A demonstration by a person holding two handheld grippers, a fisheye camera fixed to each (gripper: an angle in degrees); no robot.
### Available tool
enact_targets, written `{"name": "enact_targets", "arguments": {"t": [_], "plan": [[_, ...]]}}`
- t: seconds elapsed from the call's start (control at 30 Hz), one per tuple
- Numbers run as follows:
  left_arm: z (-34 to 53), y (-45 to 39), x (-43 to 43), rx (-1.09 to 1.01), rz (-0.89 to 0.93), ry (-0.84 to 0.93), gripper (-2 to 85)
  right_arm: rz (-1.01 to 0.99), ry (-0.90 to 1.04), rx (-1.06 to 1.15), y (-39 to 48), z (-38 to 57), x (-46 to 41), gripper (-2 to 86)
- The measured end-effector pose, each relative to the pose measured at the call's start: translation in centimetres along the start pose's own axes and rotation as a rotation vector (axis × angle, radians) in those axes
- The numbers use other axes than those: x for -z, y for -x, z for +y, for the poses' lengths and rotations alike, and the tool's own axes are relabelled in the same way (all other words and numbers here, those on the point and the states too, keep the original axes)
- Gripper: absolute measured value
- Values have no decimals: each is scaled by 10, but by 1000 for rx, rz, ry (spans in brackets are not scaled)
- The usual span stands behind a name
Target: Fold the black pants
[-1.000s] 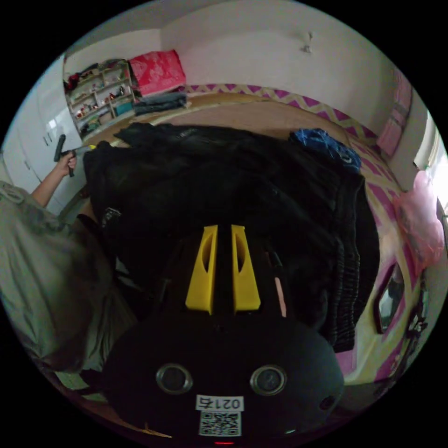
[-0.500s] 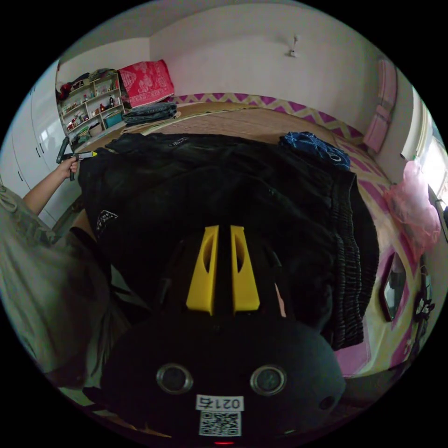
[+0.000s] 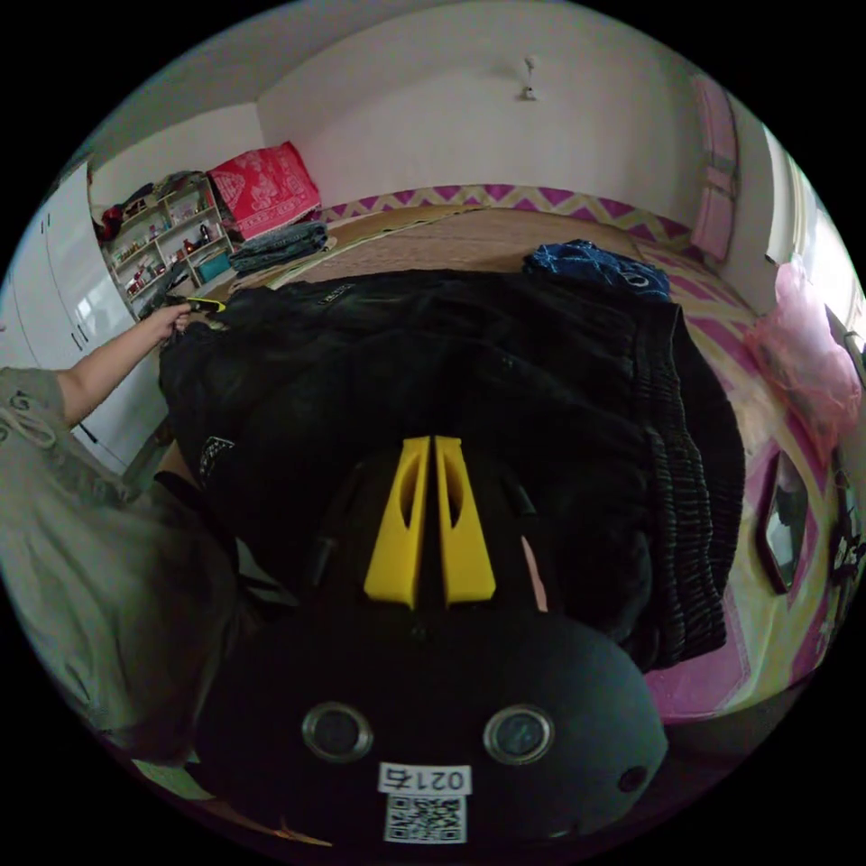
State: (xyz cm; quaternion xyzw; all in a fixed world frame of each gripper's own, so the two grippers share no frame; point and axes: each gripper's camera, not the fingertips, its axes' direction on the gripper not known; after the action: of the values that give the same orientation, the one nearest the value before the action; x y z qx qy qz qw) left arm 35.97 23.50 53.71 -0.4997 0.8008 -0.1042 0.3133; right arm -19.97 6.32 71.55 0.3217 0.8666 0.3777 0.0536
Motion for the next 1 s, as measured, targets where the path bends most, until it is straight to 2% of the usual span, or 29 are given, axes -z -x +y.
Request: {"name": "enact_targets", "arguments": {"t": [0.27, 0.5, 0.7, 0.83, 1.0], "plan": [[-56, -25, -43, 20, -46, 13, -10, 17, -3, -2, 12, -3, -1, -9], [-52, -38, -41, 62, -26, 12, -10, 13, -10, -11, 19, -4, -2, -10], [-7, -68, 28, -76, -15, -55, -10, 36, -16, 11, 31, -5, -1, -10], [51, -84, 31, -179, 81, 93, -10, 30, -21, 18, 36, -5, 0, -9], [109, -60, 47, -46, 152, -50, -10, 26, -16, 11, 40, -6, 0, -8]]}}
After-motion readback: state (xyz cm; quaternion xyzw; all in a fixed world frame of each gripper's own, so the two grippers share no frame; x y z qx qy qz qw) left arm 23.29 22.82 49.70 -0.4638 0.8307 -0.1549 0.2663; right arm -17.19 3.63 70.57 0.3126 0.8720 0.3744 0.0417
